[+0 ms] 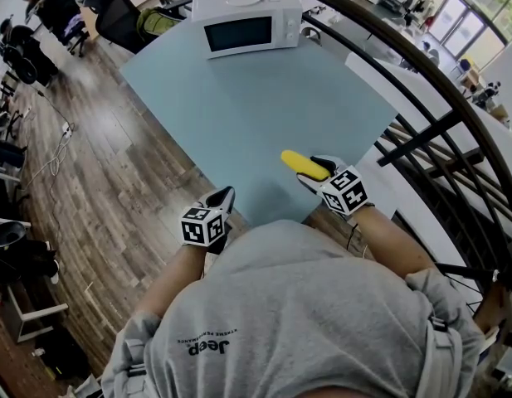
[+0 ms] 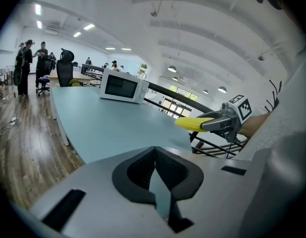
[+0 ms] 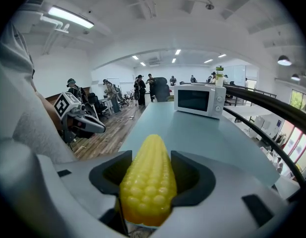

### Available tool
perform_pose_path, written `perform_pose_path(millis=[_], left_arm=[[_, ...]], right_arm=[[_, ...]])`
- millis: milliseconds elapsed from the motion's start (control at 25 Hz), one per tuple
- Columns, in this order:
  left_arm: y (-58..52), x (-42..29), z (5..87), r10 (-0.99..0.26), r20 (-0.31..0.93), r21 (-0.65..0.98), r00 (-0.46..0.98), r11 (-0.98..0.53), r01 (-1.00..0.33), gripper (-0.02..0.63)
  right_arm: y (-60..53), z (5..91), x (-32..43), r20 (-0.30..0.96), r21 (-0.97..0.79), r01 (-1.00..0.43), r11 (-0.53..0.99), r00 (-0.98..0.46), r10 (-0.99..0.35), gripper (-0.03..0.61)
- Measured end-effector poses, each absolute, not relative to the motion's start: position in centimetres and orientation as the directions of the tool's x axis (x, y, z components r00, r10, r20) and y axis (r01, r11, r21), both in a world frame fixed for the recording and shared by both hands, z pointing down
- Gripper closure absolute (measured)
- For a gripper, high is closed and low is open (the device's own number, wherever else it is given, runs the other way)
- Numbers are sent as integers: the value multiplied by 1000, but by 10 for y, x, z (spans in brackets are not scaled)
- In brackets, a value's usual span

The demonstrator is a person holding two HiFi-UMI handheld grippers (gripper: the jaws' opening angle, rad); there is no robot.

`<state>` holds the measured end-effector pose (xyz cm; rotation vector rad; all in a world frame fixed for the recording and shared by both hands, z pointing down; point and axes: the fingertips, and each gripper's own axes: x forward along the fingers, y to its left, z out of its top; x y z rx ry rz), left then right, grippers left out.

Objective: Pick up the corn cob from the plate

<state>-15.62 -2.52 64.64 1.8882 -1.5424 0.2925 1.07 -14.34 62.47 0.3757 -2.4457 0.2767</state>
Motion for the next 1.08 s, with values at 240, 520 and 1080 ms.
perform_pose_path(millis=[240, 520, 1080], left_arm=[[-24, -156, 643, -785, 558, 349, 268, -71, -934, 595], [-18, -155, 640, -791, 553, 346, 263, -69, -936, 595], [2, -155, 643, -792, 555, 352, 253, -52, -935, 595]], right_arm=[[-144, 622, 12, 624, -78, -327, 942, -753, -210, 324], [-138, 619, 12, 617, -78, -323, 943, -758, -209, 324], [-118, 621, 15, 618, -81, -312, 947, -761, -197, 324]])
